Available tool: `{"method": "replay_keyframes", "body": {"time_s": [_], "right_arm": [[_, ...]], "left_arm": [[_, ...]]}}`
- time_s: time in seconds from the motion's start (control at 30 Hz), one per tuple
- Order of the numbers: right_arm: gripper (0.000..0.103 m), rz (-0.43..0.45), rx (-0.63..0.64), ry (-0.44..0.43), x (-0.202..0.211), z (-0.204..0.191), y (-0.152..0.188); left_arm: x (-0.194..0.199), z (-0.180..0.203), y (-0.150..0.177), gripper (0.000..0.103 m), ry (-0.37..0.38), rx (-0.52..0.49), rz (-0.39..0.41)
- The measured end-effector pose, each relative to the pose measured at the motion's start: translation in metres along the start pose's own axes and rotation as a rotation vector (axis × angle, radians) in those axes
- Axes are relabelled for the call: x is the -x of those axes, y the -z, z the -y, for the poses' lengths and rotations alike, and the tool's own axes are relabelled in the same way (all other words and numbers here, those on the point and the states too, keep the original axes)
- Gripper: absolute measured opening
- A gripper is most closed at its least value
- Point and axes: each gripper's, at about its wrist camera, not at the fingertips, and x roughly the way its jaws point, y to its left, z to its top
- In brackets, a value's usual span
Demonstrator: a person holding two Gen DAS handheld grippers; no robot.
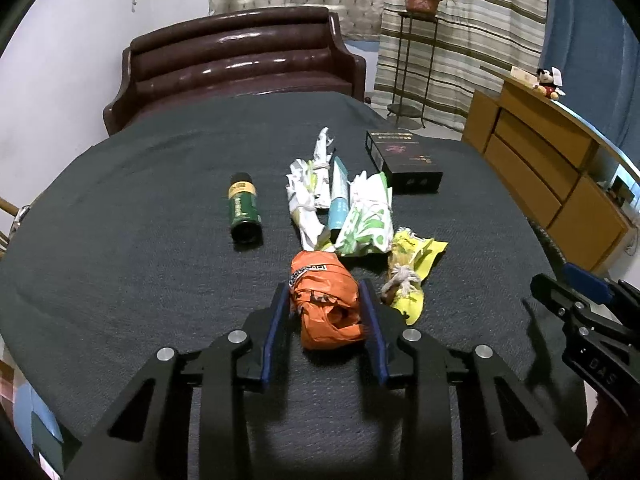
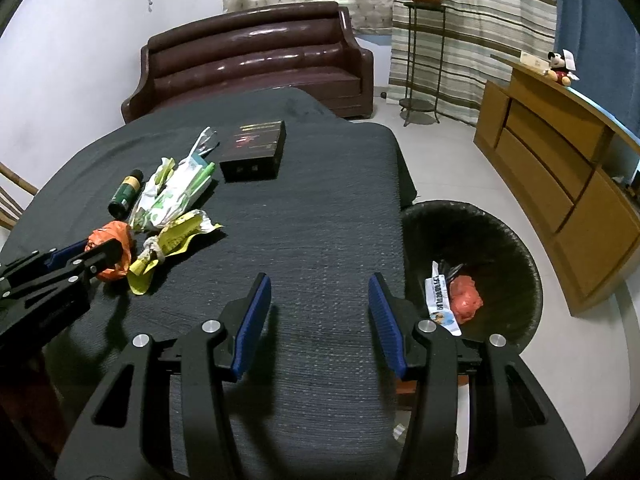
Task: Collect trash
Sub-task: 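Move the left gripper to the orange wrapper and grasp it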
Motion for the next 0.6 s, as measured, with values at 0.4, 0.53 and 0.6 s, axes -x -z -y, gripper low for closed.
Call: {"method": "replay_keyframes", "body": {"time_s": [0.4, 0.53, 0.6], "right_arm": [[0.049, -0.013, 0.026, -0.079, -0.007, -0.043, -0.008], [0.049, -0.012, 0.041, -0.107, -0.009, -0.064, -0.015], [0.049, -0.014, 0.043, -0.12, -0.011, -0.073, -0.018]], "left_arm": [[0.016, -0.037, -0.003, 0.036, -0.065, 0.024, 0.053], [0.016, -0.055, -0.007, 0.036, -0.099, 0.044, 0.066], [0.015, -0.065, -0.008, 0.036, -0.112, 0.056, 0.069]]}}
